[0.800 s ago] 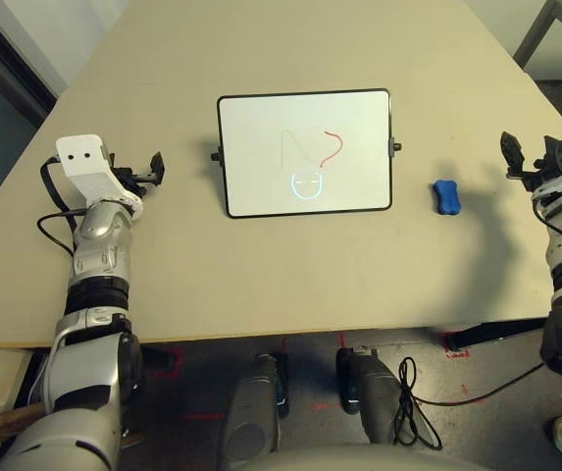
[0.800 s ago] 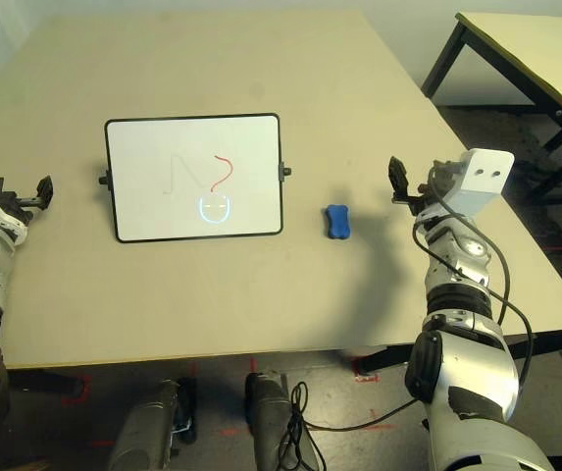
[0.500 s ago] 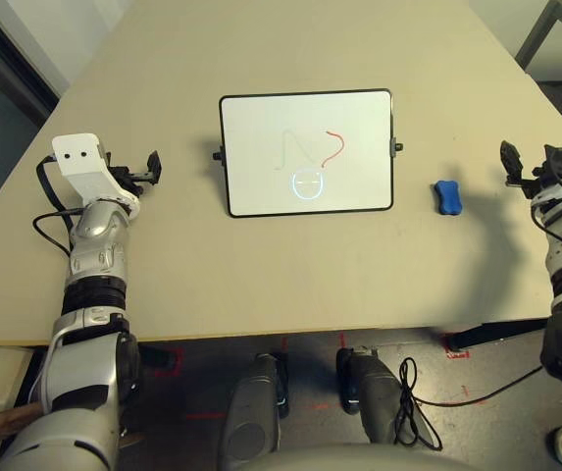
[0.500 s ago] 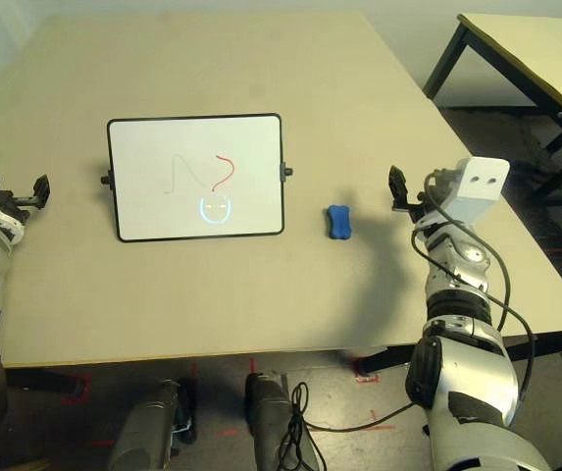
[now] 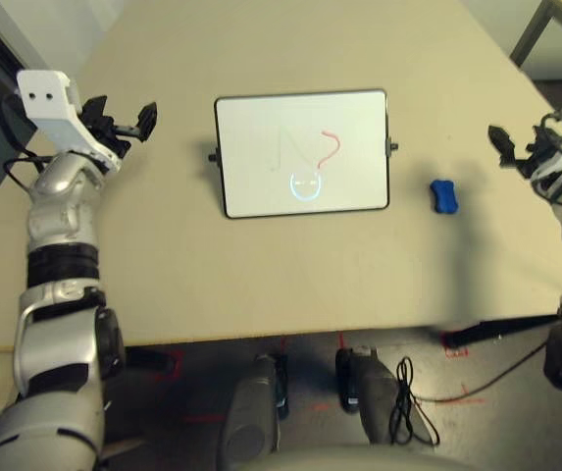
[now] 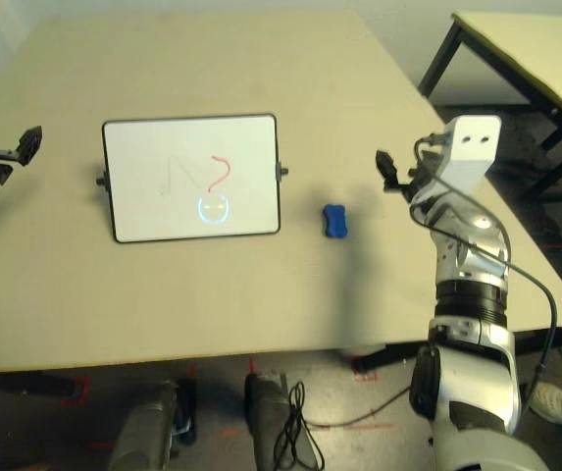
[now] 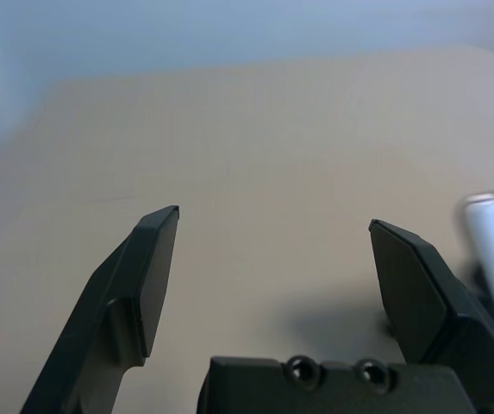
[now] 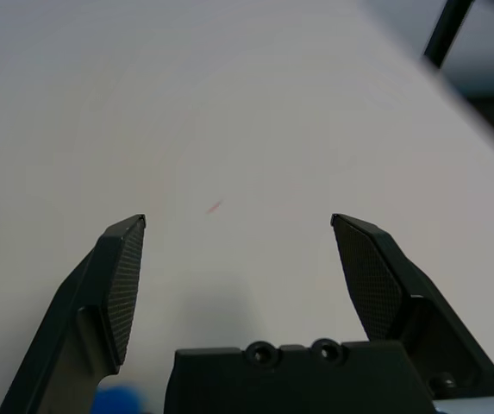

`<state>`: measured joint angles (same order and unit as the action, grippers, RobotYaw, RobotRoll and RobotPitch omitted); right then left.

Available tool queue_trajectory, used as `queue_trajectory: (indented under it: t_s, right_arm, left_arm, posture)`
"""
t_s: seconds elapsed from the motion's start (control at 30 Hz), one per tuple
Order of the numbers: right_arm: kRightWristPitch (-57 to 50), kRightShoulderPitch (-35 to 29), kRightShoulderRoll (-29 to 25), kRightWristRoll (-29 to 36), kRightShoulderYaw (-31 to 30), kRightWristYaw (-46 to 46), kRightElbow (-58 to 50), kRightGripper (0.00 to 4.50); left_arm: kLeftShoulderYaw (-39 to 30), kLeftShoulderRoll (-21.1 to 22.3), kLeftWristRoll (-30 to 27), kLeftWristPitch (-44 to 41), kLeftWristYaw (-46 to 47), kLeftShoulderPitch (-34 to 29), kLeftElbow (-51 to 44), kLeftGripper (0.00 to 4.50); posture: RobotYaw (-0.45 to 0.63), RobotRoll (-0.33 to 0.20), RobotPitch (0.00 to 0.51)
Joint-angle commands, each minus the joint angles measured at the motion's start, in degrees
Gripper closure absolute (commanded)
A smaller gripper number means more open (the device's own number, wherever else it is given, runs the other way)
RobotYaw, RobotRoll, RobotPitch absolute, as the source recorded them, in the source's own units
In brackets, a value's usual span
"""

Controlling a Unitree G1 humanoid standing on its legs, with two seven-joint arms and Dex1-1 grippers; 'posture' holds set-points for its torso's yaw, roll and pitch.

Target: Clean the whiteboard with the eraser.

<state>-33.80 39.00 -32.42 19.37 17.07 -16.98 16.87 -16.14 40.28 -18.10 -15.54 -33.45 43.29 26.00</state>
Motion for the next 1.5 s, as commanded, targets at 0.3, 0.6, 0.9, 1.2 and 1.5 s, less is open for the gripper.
queue_trajectory:
  t_s: [0.3, 0.6, 0.9, 1.2, 1.5]
  right_arm:
    - [-15.84, -3.59, 5.2, -0.12, -2.95, 5.69, -12.24, 0.03]
    - [-21.63, -6.11, 6.52, -1.42, -4.41, 8.24, -17.28, 0.03]
    - [-24.29, -8.33, 7.32, -1.92, -4.09, 8.9, -19.81, 0.03]
    - [-24.99, -10.64, 8.95, -2.55, -3.66, 10.42, -22.01, 0.03]
    - [-24.73, -11.09, 10.16, -2.87, -3.55, 11.14, -21.64, 0.98]
  left_arm:
    - [8.48, -1.16, -5.2, -17.76, -8.1, -4.66, -23.01, 0.0]
    - [12.43, -3.5, -4.89, -20.56, -9.28, -6.01, -27.17, 0.0]
    - [15.51, -4.85, -2.95, -18.99, -10.41, -5.77, -26.5, 0.0]
    - [15.93, -7.01, -1.92, -17.95, -10.18, -4.82, -24.69, 0.0]
    - [15.71, -7.86, -1.52, -17.88, -10.07, -4.74, -24.35, 0.0]
  posture:
    - [-0.01, 0.0, 0.193]
    - [-0.03, 0.0, 0.2]
    - [-0.05, 0.0, 0.204]
    - [-0.06, 0.0, 0.204]
    - [-0.06, 0.0, 0.203]
